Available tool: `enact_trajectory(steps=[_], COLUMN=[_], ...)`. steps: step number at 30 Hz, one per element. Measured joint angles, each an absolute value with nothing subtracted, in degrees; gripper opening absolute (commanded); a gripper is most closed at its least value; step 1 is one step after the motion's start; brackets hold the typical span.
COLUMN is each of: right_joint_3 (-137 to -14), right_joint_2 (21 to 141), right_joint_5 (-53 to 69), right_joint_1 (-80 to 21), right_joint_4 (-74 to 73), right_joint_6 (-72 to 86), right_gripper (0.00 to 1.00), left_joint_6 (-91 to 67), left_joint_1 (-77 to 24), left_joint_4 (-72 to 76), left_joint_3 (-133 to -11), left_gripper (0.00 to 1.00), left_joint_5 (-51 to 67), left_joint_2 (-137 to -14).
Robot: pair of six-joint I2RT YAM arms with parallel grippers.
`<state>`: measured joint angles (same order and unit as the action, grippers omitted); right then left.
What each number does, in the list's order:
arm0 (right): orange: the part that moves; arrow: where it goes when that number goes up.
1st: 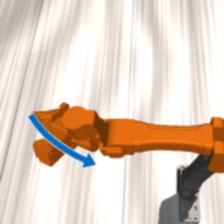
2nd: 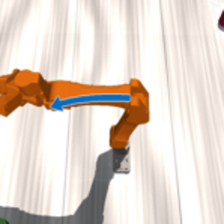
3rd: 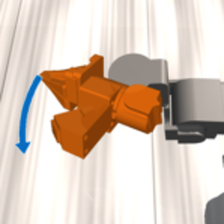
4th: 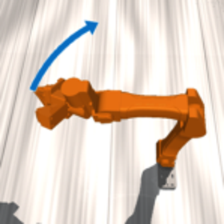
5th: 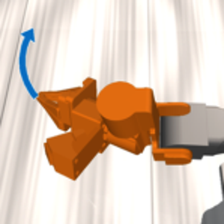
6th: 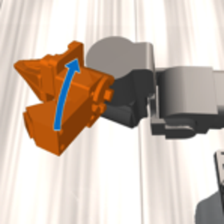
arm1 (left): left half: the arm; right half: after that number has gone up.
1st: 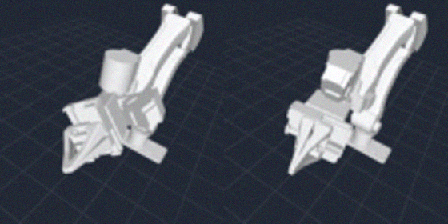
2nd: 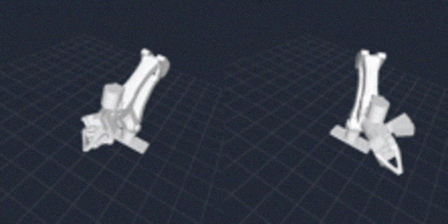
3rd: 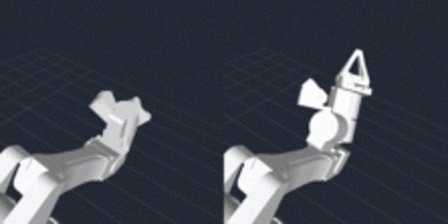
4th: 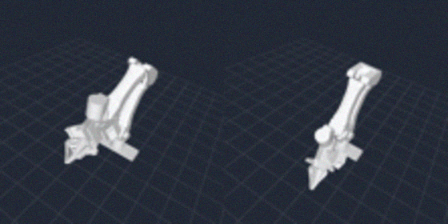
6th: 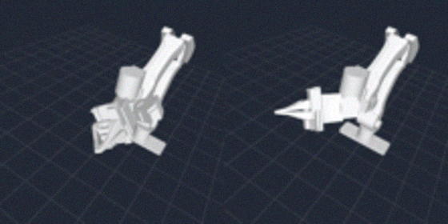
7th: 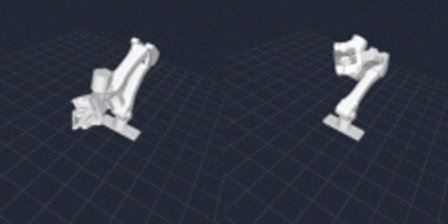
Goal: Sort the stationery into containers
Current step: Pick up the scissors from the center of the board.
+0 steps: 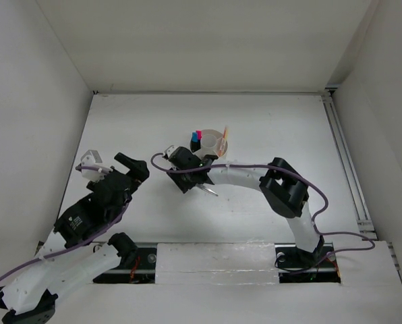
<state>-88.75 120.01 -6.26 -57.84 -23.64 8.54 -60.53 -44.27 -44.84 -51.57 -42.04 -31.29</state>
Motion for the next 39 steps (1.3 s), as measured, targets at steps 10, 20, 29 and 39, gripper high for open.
enact_trajectory(steps=[10, 20, 29, 39], right_joint_3=[-94.06, -97.82, -94.0, -88.64], right_joint_2=[124.53, 126.69, 123.15, 99.94], right_joint_5=[-6.61, -4.25, 3.4, 23.03], right_joint_1=[-57.82, -57.45, -56.99, -49.95], right_joint_4=[-25.98, -28.95, -26.89, -20.53], right_joint_6=[7.2, 7.29, 7.97, 8.8], right_gripper=[0.51, 0.0, 0.0, 0.0], left_joint_6=[-58.33, -57.52, -55.81, -45.12], left_joint_1=[-44.29, -44.29, -44.29, -44.27], left_joint_4=[-44.36, -43.86, -43.83, -38.37], left_joint_3=[-51.57, -51.57, -51.64, -52.69], left_gripper=[0.99, 0.99, 0.99, 0.99], left_joint_5=[-40.82, -40.73, -40.69, -34.68], left_joint_2=[-32.62, -32.56, -29.3, -26.92])
